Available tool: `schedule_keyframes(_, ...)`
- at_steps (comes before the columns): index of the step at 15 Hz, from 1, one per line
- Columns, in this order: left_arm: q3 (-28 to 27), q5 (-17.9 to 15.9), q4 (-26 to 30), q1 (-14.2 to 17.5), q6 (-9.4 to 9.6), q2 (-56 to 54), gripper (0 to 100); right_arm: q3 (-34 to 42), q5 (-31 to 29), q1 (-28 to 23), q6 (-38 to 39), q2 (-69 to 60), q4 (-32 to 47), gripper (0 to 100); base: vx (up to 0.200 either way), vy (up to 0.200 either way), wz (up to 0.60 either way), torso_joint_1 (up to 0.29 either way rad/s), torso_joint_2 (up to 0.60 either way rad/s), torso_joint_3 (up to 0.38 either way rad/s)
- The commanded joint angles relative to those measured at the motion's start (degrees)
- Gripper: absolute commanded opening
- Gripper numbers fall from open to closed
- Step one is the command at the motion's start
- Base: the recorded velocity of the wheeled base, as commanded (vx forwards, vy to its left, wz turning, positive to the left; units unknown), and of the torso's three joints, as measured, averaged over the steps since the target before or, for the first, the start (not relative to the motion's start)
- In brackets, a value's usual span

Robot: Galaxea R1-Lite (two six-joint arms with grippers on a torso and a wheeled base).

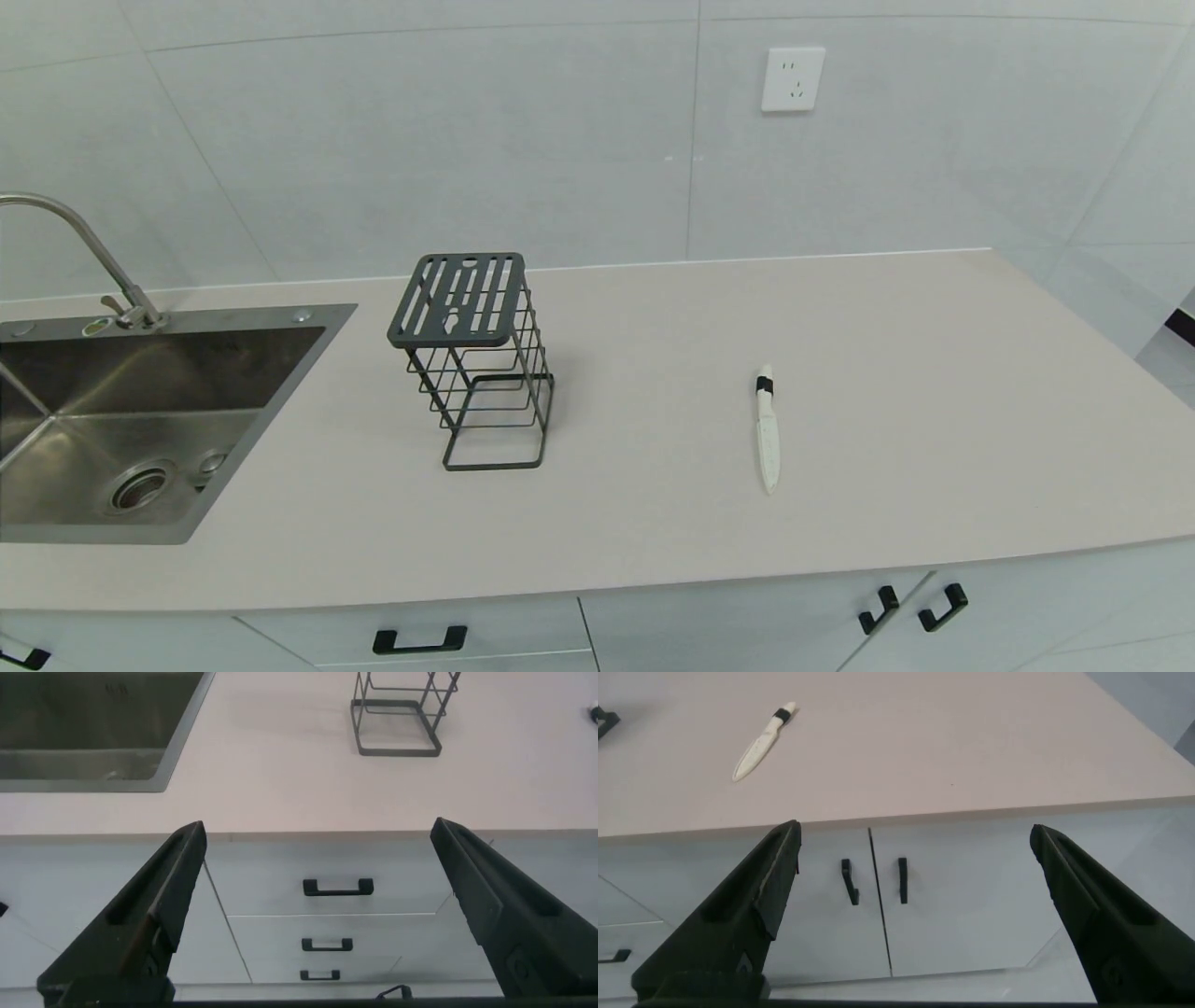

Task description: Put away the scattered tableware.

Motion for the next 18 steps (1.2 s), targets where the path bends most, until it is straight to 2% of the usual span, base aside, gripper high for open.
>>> schedule_keyframes(1, 0.0, 0.0, 0.0, 0.1, -0.02, 0.1, 100, 0.0, 0.0, 0.0, 0.0, 0.1, 0.1, 100, 0.0, 0.0, 0.0, 0.0, 0.0, 0.0)
schedule_keyframes(5, 0.0, 0.0, 0.0, 0.1, -0.02, 0.1, 100, 0.0, 0.0, 0.0, 0.0, 0.1, 0.1, 100, 0.0, 0.0, 0.0, 0.066, -0.14, -0.066)
schedule_keyframes(10, 0.0, 0.0, 0.0, 0.1, -0.02, 0.1, 100, 0.0, 0.0, 0.0, 0.0, 0.1, 0.1, 100, 0.2, 0.0, 0.0, 0.066, -0.14, -0.062)
schedule_keyframes(18, 0.0, 0.0, 0.0, 0.0, -0.02, 0.1, 100, 0.0, 0.0, 0.0, 0.0, 0.1, 0.0, 100, 0.0, 0.0, 0.0, 0.0, 0.0, 0.0)
